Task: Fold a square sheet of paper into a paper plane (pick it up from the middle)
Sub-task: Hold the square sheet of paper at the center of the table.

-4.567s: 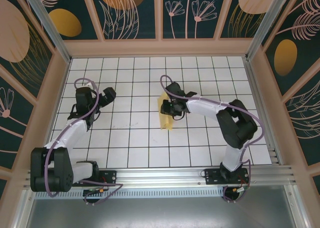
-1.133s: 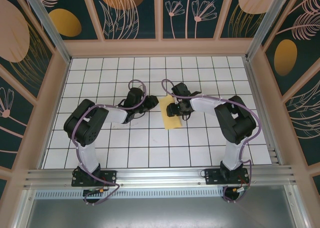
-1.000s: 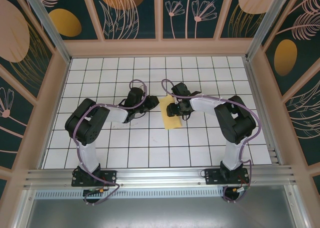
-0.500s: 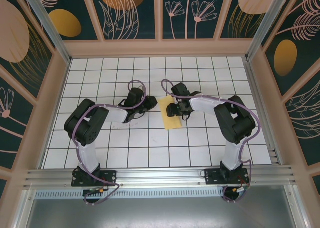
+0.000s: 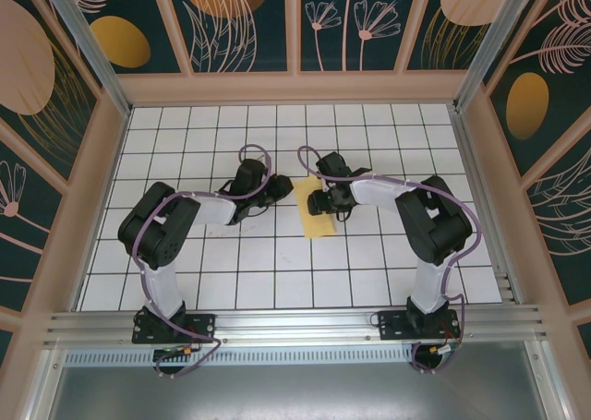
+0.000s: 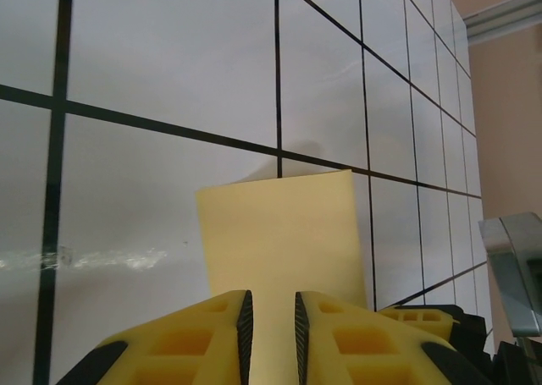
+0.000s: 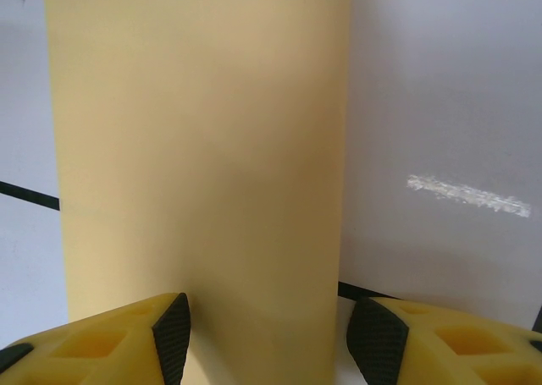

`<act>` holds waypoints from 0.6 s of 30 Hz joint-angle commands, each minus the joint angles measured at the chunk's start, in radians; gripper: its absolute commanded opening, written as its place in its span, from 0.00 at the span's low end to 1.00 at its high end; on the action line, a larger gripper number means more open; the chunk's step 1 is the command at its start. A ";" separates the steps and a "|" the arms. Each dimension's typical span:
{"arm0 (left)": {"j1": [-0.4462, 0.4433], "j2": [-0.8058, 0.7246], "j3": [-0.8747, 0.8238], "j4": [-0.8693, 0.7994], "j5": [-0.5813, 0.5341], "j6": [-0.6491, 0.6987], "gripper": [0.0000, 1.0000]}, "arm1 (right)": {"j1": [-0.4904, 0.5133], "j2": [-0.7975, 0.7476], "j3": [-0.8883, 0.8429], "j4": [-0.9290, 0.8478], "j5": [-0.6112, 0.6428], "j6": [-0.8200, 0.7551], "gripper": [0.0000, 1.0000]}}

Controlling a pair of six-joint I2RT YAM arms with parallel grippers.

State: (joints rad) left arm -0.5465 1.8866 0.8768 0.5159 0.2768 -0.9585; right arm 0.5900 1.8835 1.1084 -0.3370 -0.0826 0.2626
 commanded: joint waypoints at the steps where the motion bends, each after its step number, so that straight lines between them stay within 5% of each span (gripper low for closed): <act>1: -0.005 0.036 0.035 0.009 0.041 0.021 0.23 | -0.002 0.149 -0.074 -0.034 0.037 -0.028 0.60; 18: -0.006 0.104 0.080 0.006 0.134 0.013 0.18 | 0.005 0.165 -0.072 -0.040 0.041 -0.031 0.61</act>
State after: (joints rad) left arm -0.5465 1.9659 0.9287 0.5194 0.3790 -0.9585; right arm 0.5961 1.8877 1.1110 -0.3405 -0.0715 0.2596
